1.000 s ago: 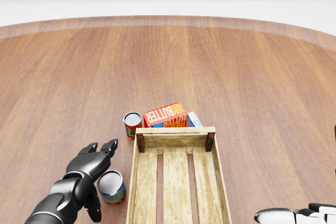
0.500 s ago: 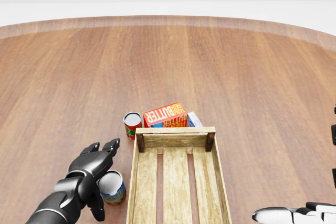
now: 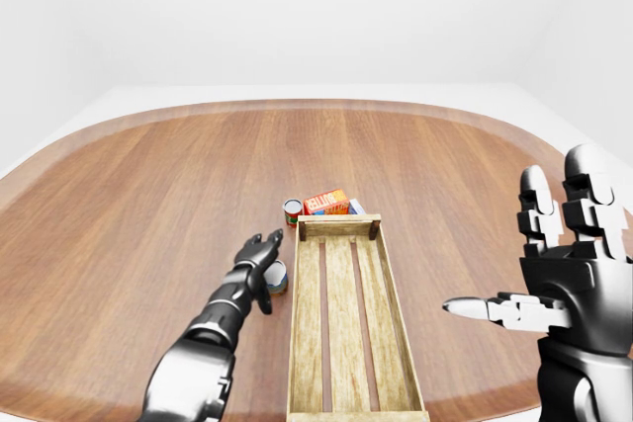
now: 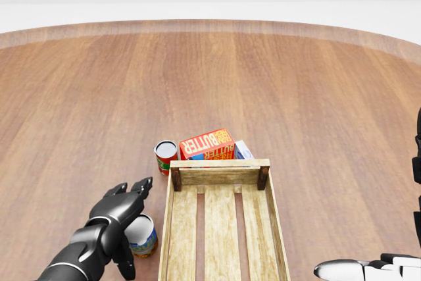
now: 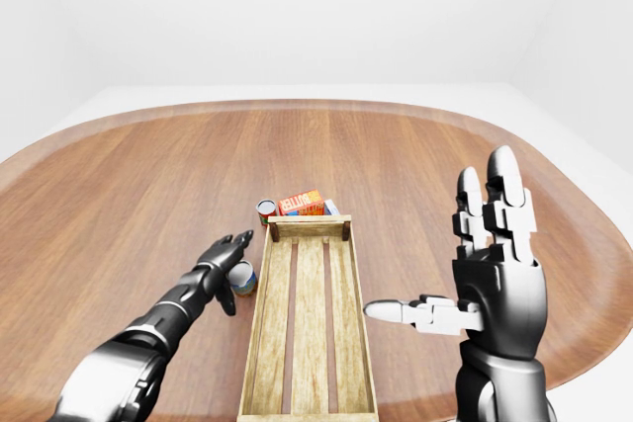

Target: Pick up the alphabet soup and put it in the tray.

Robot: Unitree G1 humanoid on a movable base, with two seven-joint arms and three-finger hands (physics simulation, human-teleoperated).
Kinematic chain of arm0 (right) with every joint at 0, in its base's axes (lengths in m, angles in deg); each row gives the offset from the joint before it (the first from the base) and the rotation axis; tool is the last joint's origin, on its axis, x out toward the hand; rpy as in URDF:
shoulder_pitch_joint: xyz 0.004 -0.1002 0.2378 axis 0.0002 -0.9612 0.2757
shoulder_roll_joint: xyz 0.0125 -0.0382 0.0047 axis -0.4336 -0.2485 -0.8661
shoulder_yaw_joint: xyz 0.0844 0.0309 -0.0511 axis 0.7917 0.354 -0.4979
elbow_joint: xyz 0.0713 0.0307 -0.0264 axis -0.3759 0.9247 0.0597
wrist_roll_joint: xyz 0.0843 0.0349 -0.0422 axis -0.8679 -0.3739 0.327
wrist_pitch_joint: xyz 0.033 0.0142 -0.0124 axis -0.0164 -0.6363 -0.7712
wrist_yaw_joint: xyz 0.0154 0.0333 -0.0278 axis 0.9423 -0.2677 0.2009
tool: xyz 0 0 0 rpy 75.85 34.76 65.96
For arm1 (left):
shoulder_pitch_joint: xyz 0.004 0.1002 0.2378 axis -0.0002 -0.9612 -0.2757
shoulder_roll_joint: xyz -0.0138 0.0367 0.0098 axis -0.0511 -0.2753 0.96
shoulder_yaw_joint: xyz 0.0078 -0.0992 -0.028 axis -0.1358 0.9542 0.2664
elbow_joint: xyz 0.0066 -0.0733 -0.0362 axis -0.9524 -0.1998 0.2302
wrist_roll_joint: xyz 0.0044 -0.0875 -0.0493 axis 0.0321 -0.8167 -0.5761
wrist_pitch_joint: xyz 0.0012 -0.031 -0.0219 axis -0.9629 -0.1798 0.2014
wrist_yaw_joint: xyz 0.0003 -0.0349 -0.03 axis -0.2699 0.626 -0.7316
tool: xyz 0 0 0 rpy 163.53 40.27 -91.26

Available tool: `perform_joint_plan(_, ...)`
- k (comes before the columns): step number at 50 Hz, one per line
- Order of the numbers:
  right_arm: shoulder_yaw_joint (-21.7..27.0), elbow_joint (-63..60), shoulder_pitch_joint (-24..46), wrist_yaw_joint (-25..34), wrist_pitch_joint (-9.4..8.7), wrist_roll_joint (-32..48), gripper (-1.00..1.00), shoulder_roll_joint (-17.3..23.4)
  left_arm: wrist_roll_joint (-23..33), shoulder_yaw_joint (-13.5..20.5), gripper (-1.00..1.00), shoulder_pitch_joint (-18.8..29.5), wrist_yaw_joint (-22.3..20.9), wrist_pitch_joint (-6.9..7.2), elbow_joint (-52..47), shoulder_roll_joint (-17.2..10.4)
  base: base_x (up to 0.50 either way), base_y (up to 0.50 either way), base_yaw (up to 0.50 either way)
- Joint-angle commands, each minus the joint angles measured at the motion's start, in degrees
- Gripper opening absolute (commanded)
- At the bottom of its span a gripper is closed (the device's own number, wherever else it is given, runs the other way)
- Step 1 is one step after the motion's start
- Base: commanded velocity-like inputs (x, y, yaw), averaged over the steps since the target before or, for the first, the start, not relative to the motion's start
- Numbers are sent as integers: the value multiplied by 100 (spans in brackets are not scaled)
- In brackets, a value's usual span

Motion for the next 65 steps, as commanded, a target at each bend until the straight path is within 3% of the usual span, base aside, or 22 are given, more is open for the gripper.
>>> perform_joint_plan(1, -24, 19, 13, -12, 0, 26, 100, 2, 3, -4, 95, 23, 19, 0, 68, 11, 0, 0, 0)
perform_joint_plan(2, -25, 25, 18, -18, 0, 31, 100, 6, -5, 3, 73, 18, 8, 0, 72, 12, 0, 0, 0)
perform_joint_plan(3, -25, 27, 19, -20, 0, 28, 100, 9, -15, 12, 4, 17, 14, 0, 73, 12, 0, 0, 0)
perform_joint_plan(4, -23, 26, 19, -22, 0, 25, 100, 11, -44, 33, -95, 17, 35, 0, 71, 11, 0, 0, 0)
perform_joint_plan(5, -20, 26, 18, -25, 0, 22, 100, 11, -75, 47, -100, 4, -17, 0, 74, 7, 0, 0, 0)
perform_joint_plan(24, -136, 64, 17, -68, 0, 78, 100, 41, -154, 55, -100, -169, 62, 0, 98, -66, 0, 0, 0)
perform_joint_plan(33, -161, -21, -37, -53, 0, 65, 100, 23, -394, 227, -100, -250, -14, 0, -2, -584, 0, 0, 0)
perform_joint_plan(43, -148, 60, 4, -55, 0, 80, 100, 33, -772, 428, -100, -55, -374, 0, -484, -909, 0, 0, 0)
perform_joint_plan(50, -157, 73, 3, -67, 0, 84, 100, 39, -848, 586, -100, -316, -1075, 0, -1967, -1001, 0, 0, 0)
perform_joint_plan(53, -150, 97, 10, -70, 0, 83, 100, 41, -690, 632, -100, -736, -1500, 17, -3176, -971, 0, 0, 0)
perform_joint_plan(57, -190, 103, 17, -101, 0, 139, 100, 44, -548, 752, -100, -957, -1873, 184, -3881, -922, 0, 0, 0)
perform_joint_plan(63, -221, 128, 28, -135, 0, 175, 100, 59, -311, 963, -100, -1555, -2792, 458, -5841, -871, 0, 0, 0)
perform_joint_plan(65, -226, 128, 31, -143, 0, 170, 100, 60, -283, 1006, -100, -1659, -3048, 485, -6284, -815, 0, 0, 0)
